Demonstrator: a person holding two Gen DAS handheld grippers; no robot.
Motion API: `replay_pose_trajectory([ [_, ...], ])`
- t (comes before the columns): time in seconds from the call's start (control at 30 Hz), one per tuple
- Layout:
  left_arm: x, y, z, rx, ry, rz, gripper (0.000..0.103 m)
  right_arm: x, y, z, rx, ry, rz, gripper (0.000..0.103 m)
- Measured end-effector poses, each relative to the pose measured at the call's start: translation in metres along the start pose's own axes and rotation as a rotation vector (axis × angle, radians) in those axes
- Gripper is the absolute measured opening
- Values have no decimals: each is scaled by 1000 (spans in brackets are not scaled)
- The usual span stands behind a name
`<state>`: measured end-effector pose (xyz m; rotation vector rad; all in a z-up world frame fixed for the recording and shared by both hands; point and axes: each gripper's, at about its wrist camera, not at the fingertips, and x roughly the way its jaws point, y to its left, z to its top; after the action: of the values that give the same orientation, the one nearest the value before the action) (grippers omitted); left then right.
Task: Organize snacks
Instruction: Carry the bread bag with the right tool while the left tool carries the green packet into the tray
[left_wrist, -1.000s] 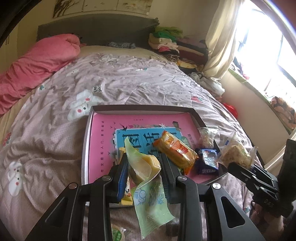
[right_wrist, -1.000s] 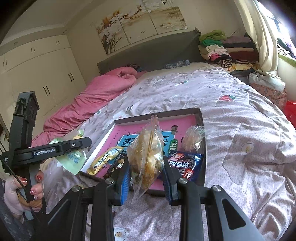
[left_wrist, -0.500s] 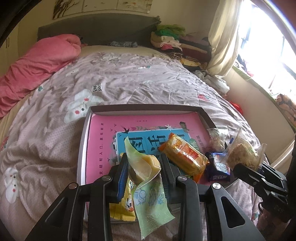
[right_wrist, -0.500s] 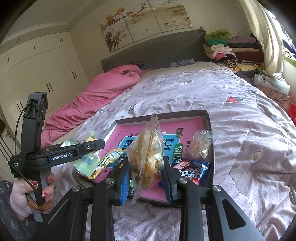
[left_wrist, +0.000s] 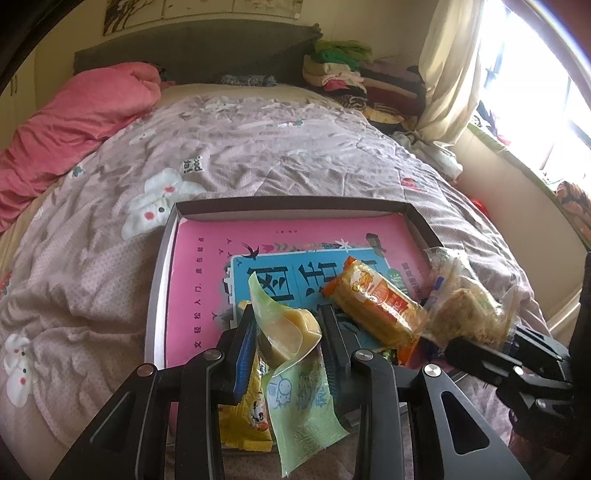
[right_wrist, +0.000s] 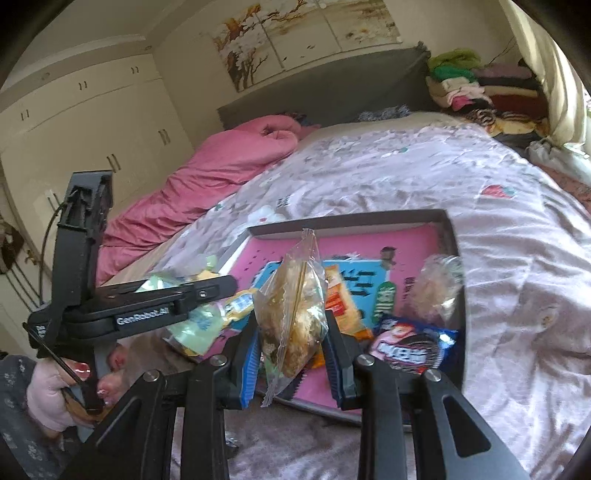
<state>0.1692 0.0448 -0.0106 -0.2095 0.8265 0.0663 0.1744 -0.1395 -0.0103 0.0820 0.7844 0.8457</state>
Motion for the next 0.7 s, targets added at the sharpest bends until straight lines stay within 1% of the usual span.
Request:
replay_pose_trajectory([
  [0.13, 4, 0, -2, 0, 10, 3, 33, 10, -4, -4, 29, 34, 31, 31],
  [0.33, 8, 3, -4, -10, 21, 4, 34, 18, -10, -9, 48, 75, -3, 32],
  [0.53, 8, 7, -3, -25, 22, 2, 35, 17, -16, -10, 64, 74, -50, 33],
  [0.7, 8, 10, -3, -39, 29, 6, 35, 15, -22, -8, 77, 68, -84, 41],
])
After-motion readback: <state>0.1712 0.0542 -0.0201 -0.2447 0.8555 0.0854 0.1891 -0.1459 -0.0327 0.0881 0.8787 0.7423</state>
